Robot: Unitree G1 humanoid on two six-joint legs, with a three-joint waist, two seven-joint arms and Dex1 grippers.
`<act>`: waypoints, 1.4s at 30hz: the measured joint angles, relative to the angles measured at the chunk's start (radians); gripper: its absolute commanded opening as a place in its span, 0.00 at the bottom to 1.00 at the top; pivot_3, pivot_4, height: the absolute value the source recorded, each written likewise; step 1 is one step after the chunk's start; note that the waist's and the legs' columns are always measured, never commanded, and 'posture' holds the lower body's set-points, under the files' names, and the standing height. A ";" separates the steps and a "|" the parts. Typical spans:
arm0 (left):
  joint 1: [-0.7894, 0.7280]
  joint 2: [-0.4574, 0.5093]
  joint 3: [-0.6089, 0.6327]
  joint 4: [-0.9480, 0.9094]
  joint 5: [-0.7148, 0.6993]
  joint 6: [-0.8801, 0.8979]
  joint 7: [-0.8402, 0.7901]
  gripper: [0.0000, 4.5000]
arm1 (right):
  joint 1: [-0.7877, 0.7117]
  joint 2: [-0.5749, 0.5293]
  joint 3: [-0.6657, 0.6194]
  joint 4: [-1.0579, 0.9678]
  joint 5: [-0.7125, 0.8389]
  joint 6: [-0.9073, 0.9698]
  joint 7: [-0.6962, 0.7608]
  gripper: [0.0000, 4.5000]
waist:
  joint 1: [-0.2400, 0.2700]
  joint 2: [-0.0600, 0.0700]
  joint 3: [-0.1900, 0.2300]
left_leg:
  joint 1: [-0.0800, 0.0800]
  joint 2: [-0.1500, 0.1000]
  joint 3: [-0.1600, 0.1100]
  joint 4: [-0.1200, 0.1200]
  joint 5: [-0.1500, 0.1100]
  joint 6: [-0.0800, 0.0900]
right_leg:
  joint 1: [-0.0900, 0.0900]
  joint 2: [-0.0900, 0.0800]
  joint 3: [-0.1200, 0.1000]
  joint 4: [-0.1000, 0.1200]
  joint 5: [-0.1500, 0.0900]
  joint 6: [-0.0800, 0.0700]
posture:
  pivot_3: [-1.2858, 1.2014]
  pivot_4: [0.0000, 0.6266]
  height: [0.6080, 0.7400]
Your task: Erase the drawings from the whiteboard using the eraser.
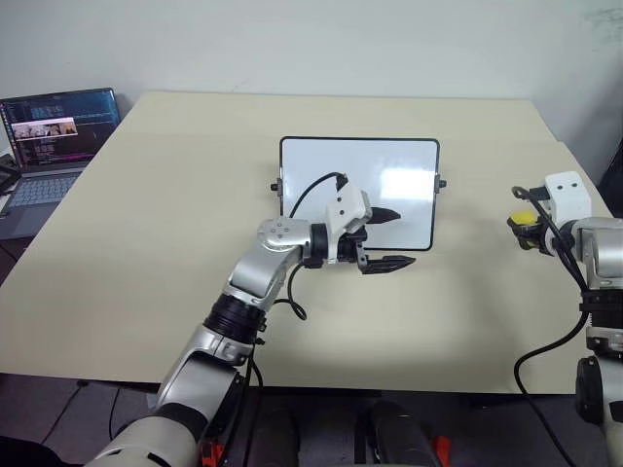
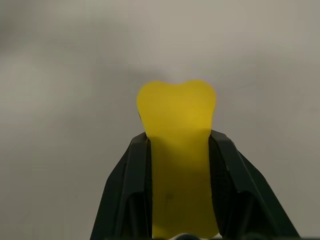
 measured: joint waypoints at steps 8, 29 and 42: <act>0.030 0.003 -0.007 0.000 0.009 0.000 0.008 1.00 | 0.046 -0.008 0.044 0.092 0.027 -0.110 0.010 0.41 | 0.001 0.000 0.000 | 0.000 0.000 0.000 0.000 0.000 0.000 | 0.000 0.000 0.000 0.000 0.000 0.000 | 0.52 0.24 1.00; 0.040 0.092 0.094 -0.063 -0.041 0.036 0.038 1.00 | -0.029 0.001 -0.019 -0.034 0.131 -0.083 -0.062 0.99 | -0.012 0.001 0.001 | 0.000 0.001 0.000 0.000 0.000 0.000 | 0.000 0.000 0.000 0.000 0.000 0.000 | 0.52 0.24 1.00; 0.172 0.253 0.515 0.010 -0.037 -0.049 0.407 1.00 | 0.079 0.296 -0.033 0.024 0.122 -0.582 -0.360 0.99 | -0.015 0.001 0.001 | -0.001 0.000 -0.001 0.000 0.000 0.000 | 0.000 -0.001 -0.001 0.000 0.000 0.000 | 0.52 0.24 1.00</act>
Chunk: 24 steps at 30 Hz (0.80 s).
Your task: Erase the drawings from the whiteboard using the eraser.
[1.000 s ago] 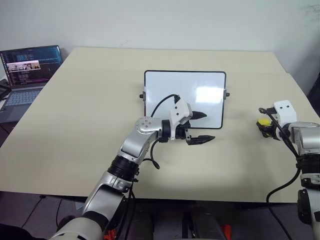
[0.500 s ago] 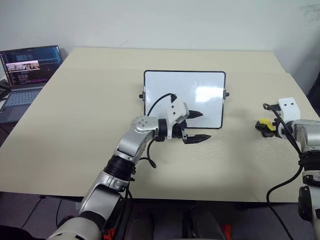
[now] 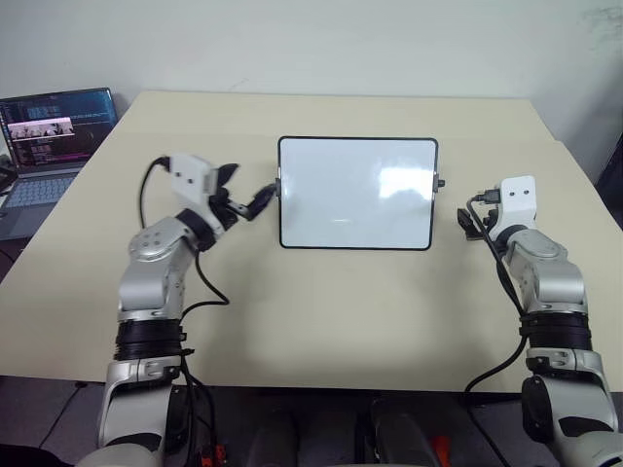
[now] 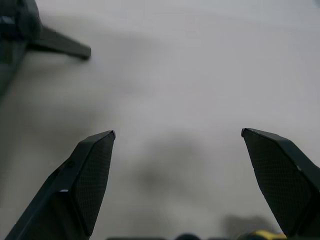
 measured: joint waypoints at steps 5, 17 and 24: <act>0.027 -0.006 0.029 0.109 0.076 -0.146 0.152 1.00 | 0.005 0.037 -0.001 0.055 0.002 -0.166 -0.045 0.99 | 0.001 0.000 0.000 | 0.001 0.000 -0.001 0.000 0.000 0.000 | 0.001 0.000 0.000 0.000 0.000 0.000 | 0.52 0.24 1.00; 0.052 -0.106 -0.032 0.340 0.169 -0.345 0.283 1.00 | 0.071 0.123 -0.017 0.173 0.063 -0.338 -0.048 0.99 | -0.003 0.000 0.000 | 0.001 0.000 -0.001 0.000 0.000 0.000 | 0.001 0.000 -0.001 0.001 0.000 0.000 | 0.52 0.24 1.00; 0.035 -0.124 -0.032 0.414 0.177 -0.418 0.323 1.00 | 0.089 0.171 -0.037 0.187 0.123 -0.381 -0.037 0.99 | -0.002 0.000 0.000 | 0.001 0.000 -0.001 0.000 0.000 0.000 | 0.001 0.000 0.000 0.001 0.000 0.000 | 0.52 0.24 1.00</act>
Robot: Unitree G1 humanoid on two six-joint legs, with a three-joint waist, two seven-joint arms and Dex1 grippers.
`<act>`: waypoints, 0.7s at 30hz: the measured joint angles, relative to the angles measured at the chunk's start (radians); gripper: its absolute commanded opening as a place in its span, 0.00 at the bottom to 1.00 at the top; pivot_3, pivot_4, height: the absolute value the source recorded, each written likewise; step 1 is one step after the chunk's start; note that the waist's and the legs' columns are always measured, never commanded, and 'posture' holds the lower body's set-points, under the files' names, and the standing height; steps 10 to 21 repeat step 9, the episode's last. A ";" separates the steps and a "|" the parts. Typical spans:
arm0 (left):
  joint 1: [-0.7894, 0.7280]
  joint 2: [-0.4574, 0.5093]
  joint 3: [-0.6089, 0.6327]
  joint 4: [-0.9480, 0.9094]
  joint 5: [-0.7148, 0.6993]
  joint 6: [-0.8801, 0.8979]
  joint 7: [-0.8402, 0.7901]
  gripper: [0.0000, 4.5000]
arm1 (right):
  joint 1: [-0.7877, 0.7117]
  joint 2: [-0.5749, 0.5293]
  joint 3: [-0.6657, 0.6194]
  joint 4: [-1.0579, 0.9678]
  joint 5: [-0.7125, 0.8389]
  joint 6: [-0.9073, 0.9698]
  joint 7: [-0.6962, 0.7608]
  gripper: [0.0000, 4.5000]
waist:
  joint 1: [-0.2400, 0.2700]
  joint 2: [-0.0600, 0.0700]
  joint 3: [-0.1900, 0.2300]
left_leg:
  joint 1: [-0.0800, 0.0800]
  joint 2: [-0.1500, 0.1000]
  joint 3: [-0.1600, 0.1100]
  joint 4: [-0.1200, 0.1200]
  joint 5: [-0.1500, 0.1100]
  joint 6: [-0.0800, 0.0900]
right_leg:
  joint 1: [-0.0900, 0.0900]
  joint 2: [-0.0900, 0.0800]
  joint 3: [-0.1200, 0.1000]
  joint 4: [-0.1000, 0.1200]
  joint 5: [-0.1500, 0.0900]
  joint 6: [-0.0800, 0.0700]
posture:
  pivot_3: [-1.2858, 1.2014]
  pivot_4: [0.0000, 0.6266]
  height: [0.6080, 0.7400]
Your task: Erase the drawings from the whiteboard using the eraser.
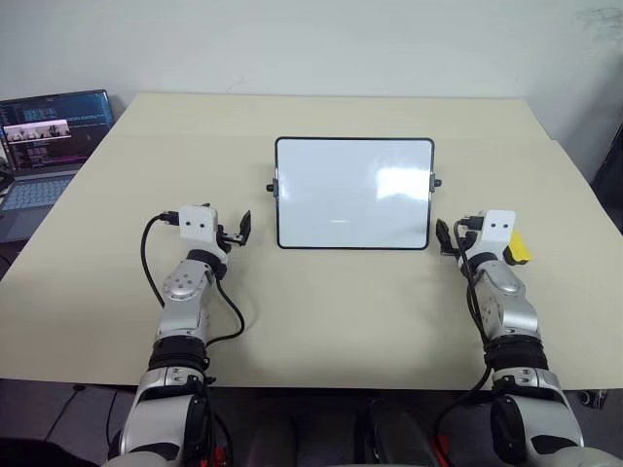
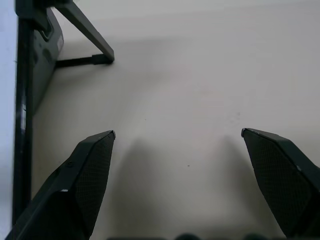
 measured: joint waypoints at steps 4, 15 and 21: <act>-0.005 -0.011 -0.001 0.034 -0.001 -0.040 -0.001 1.00 | 0.000 0.012 0.000 0.000 0.001 -0.028 0.002 0.99 | 0.000 0.000 0.000 | 0.000 0.000 0.000 0.000 0.000 0.000 | 0.000 0.000 0.000 0.000 0.000 0.000 | 0.52 0.24 1.00; -0.015 -0.026 0.000 0.086 -0.010 -0.091 -0.012 1.00 | 0.000 0.021 0.003 0.000 0.000 -0.038 -0.007 0.99 | 0.000 0.000 0.000 | 0.000 0.000 0.000 0.000 0.000 0.000 | 0.000 0.000 0.000 0.000 0.000 0.000 | 0.52 0.24 1.00; -0.015 -0.026 0.000 0.086 -0.010 -0.091 -0.012 1.00 | 0.000 0.021 0.003 0.000 0.000 -0.038 -0.007 0.99 | 0.000 0.000 0.000 | 0.000 0.000 0.000 0.000 0.000 0.000 | 0.000 0.000 0.000 0.000 0.000 0.000 | 0.52 0.24 1.00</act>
